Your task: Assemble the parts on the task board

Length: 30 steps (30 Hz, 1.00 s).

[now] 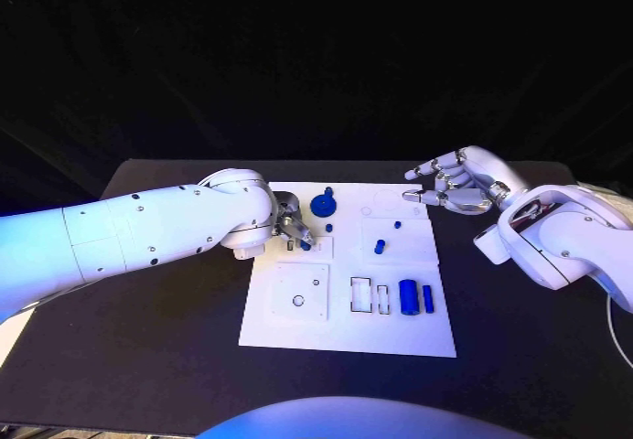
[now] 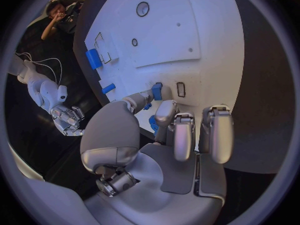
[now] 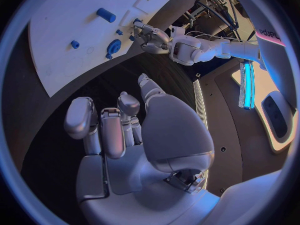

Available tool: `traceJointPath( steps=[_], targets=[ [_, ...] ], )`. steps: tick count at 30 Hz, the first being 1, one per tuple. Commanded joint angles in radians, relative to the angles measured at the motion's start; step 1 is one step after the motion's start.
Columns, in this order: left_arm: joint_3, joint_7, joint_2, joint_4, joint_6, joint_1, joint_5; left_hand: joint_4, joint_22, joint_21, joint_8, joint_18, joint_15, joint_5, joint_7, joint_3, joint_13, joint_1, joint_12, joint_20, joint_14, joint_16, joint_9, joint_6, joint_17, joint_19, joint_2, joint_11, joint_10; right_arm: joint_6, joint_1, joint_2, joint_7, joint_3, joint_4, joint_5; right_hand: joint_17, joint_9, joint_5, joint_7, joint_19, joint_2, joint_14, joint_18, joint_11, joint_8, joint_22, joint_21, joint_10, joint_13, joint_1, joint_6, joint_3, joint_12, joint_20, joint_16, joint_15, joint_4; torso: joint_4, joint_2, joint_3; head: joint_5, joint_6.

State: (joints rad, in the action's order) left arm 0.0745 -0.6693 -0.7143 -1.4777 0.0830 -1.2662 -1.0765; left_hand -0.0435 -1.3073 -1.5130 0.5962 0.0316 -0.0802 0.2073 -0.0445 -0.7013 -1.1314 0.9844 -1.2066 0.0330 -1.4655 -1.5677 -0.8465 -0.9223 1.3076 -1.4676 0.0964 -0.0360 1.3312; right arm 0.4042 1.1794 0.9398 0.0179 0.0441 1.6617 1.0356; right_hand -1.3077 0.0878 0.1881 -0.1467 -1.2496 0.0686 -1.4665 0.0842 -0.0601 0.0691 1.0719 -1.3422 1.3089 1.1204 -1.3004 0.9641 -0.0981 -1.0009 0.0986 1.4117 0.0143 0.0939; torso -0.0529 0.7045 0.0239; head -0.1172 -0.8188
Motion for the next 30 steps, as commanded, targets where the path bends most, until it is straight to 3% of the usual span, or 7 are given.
traceJointPath(
  steps=[1,18,22,24,25,27,30],
  targets=[
    [0.004,0.002,0.008,0.002,0.038,0.005,0.006,0.042,-0.158,0.000,0.006,-0.007,-0.009,0.002,0.015,-0.042,-0.003,-0.020,-0.007,-0.008,-0.105,-0.003,0.003,-0.018,0.263,-0.047,-0.004,-0.001,0.010,-0.012,-0.001,0.000,0.002,0.000,0.003,0.003,-0.016,0.001,0.004,-0.001,0.004,0.000,-0.049,0.017,0.001,0.006,-0.001,0.005,-0.008,-0.001,-0.010,0.009,0.006,0.004,0.000,-0.005,-0.001,-0.001,0.0002,0.000,-0.0002,0.000,0.001],
    [0.004,0.000,0.011,0.011,0.057,0.005,0.006,0.006,-0.158,0.002,0.012,-0.007,-0.013,-0.002,0.022,0.042,-0.011,-0.087,-0.015,-0.014,-0.105,-0.003,0.021,-0.037,0.263,-0.048,0.006,-0.006,0.016,-0.011,-0.001,0.002,0.000,0.000,0.003,0.003,-0.013,0.001,0.005,-0.001,0.010,0.000,-0.049,0.018,0.001,0.006,-0.009,0.009,-0.009,-0.003,-0.010,0.010,0.007,0.006,0.000,-0.007,-0.001,0.000,0.0009,0.000,-0.0005,0.004,-0.001],
    [0.004,-0.002,0.010,0.013,0.045,0.005,0.006,-0.018,-0.155,0.004,0.015,-0.006,-0.012,-0.009,0.020,0.112,-0.010,-0.118,-0.015,-0.014,-0.105,-0.003,0.028,-0.045,0.263,-0.047,0.015,-0.004,0.016,-0.013,-0.001,0.002,0.000,0.000,0.003,0.003,-0.013,0.002,0.005,-0.001,0.011,0.000,-0.049,0.019,0.001,0.005,-0.011,0.010,-0.009,-0.002,-0.010,0.010,0.007,0.006,0.000,-0.007,-0.001,0.000,0.0009,0.000,-0.0002,0.004,-0.001],
    [0.004,-0.003,0.009,0.014,0.039,0.005,0.006,-0.028,-0.155,0.005,0.015,-0.006,-0.012,-0.020,0.019,0.145,-0.011,-0.126,-0.015,-0.013,-0.105,-0.003,0.031,-0.047,0.263,-0.047,0.014,-0.004,0.016,-0.013,-0.001,0.002,-0.001,0.000,0.003,0.004,-0.013,0.002,0.005,-0.001,0.011,0.000,-0.049,0.019,0.001,0.005,-0.011,0.010,-0.009,-0.002,-0.010,0.010,0.007,0.006,0.000,-0.007,-0.001,0.000,0.0009,0.000,-0.0002,0.004,-0.001],
    [0.004,-0.003,0.009,0.015,0.034,0.005,0.006,-0.036,-0.155,0.005,0.015,-0.006,-0.012,-0.058,0.020,0.177,-0.011,-0.125,-0.015,-0.013,-0.105,-0.003,0.035,-0.048,0.263,-0.047,0.006,-0.004,0.015,-0.013,-0.001,0.002,0.000,0.000,0.003,0.004,-0.013,0.002,0.005,-0.001,0.011,0.000,-0.049,0.019,0.001,0.006,-0.011,0.010,-0.009,-0.003,-0.010,0.010,0.007,0.006,0.000,-0.008,-0.001,0.000,0.0007,0.000,-0.0003,0.004,0.000],
    [0.004,-0.004,0.008,0.016,0.030,0.005,0.006,-0.043,-0.155,0.005,0.014,-0.006,-0.012,-0.092,0.020,0.206,-0.013,-0.123,-0.016,-0.013,-0.105,-0.003,0.039,-0.048,0.263,-0.047,-0.001,-0.004,0.016,-0.013,-0.001,0.002,0.000,0.000,0.003,0.004,-0.013,0.002,0.005,-0.001,0.011,0.000,-0.049,0.019,0.001,0.006,-0.011,0.010,-0.009,-0.003,-0.010,0.010,0.007,0.006,0.000,-0.008,-0.001,0.000,0.0007,0.000,-0.0004,0.004,0.000],
    [0.004,-0.005,0.007,0.017,0.024,0.005,0.006,-0.060,-0.156,0.005,0.014,-0.006,-0.012,-0.110,0.020,0.249,-0.015,-0.129,-0.018,-0.013,-0.105,-0.003,0.047,-0.050,0.263,-0.048,-0.006,-0.004,0.016,-0.012,-0.001,0.002,0.000,0.000,0.003,0.004,-0.010,0.002,0.005,-0.001,0.013,0.000,-0.048,0.019,0.001,0.006,-0.014,0.012,-0.010,-0.004,-0.010,0.010,0.008,0.008,0.000,-0.009,-0.001,0.000,0.0003,0.001,-0.0004,0.003,0.001]
  ],
)
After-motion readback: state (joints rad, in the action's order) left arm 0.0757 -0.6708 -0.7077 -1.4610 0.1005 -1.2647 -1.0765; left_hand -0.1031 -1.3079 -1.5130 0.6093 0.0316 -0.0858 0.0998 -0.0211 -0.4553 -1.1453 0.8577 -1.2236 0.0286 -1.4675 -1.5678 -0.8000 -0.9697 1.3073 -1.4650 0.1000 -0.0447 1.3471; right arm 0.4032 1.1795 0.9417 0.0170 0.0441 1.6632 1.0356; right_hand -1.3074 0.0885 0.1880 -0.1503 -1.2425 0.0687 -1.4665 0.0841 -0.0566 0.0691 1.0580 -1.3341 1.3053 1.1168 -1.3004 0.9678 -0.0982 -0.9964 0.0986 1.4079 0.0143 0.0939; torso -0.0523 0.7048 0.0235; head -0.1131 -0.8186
